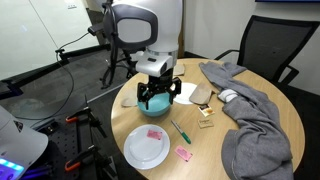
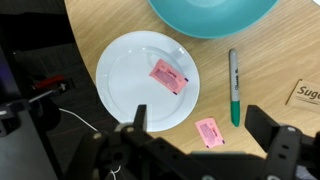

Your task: Put the green pen inside the green bowl

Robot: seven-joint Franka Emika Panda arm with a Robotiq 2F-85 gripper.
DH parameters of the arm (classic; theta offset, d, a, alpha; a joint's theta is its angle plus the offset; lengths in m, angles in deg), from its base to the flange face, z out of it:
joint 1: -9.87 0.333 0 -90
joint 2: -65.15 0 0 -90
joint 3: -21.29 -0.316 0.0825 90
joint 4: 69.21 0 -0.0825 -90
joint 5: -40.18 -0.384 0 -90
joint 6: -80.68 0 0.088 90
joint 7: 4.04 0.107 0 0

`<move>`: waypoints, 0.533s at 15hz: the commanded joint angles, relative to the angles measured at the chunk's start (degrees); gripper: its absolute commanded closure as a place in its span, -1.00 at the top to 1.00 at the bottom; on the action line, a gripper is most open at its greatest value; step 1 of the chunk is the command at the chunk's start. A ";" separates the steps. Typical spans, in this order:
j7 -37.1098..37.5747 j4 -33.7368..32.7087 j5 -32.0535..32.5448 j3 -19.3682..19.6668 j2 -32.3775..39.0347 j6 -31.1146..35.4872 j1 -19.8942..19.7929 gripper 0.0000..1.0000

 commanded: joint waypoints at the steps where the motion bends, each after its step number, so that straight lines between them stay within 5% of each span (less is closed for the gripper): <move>1: 2.90 -1.11 0.95 1.86 3.17 2.66 1.45 1.00; 8: 0.29 -2.12 2.72 4.11 8.67 12.52 3.38 1.00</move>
